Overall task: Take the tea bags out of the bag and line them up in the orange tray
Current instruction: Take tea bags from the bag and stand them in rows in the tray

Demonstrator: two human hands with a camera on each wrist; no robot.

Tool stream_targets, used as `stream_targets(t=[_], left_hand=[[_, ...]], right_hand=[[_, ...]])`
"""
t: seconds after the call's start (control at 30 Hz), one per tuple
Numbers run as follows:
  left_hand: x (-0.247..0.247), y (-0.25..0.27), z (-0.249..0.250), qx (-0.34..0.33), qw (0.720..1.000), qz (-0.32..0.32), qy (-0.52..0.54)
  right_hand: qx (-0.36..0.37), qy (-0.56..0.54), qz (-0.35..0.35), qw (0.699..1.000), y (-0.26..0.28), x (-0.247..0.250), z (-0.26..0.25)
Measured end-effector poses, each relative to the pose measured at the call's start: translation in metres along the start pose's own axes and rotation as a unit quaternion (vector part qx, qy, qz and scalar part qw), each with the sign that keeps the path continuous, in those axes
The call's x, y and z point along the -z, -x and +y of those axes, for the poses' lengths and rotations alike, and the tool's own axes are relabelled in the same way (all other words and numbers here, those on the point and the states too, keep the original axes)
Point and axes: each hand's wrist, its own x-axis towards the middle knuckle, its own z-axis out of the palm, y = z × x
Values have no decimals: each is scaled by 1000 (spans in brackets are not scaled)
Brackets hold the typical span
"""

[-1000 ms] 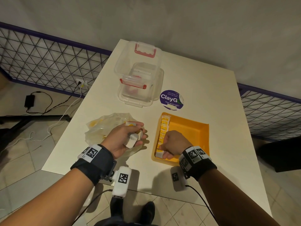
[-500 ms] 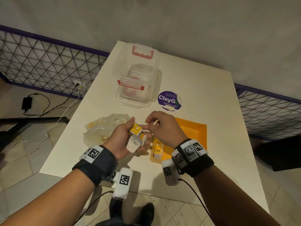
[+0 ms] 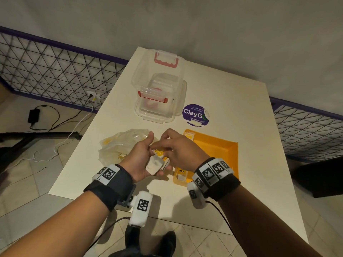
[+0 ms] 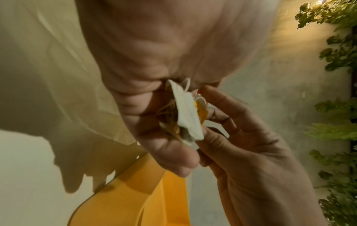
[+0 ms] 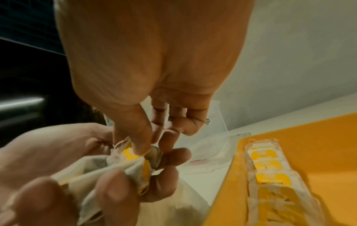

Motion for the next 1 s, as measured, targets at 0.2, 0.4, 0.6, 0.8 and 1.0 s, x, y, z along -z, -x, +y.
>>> stream_targets(t=[0.2, 0.4, 0.6, 0.8, 1.0], left_hand=[[1, -1, -1, -2, 1000, -7, -26], [5, -3, -3, -47, 998, 0, -39], [5, -8, -2, -45, 997, 22, -51], [3, -11, 0, -35, 997, 26, -64], [2, -11, -1, -45, 995, 58, -75]], right_hand=[[-20, 22, 32, 999, 0, 10, 1], [-71, -114, 101, 986, 6, 18, 14], [-24, -105, 105, 989, 7, 17, 18], [-7, -80, 139, 987, 8, 20, 21], [-61, -38, 193, 979, 16, 47, 27]])
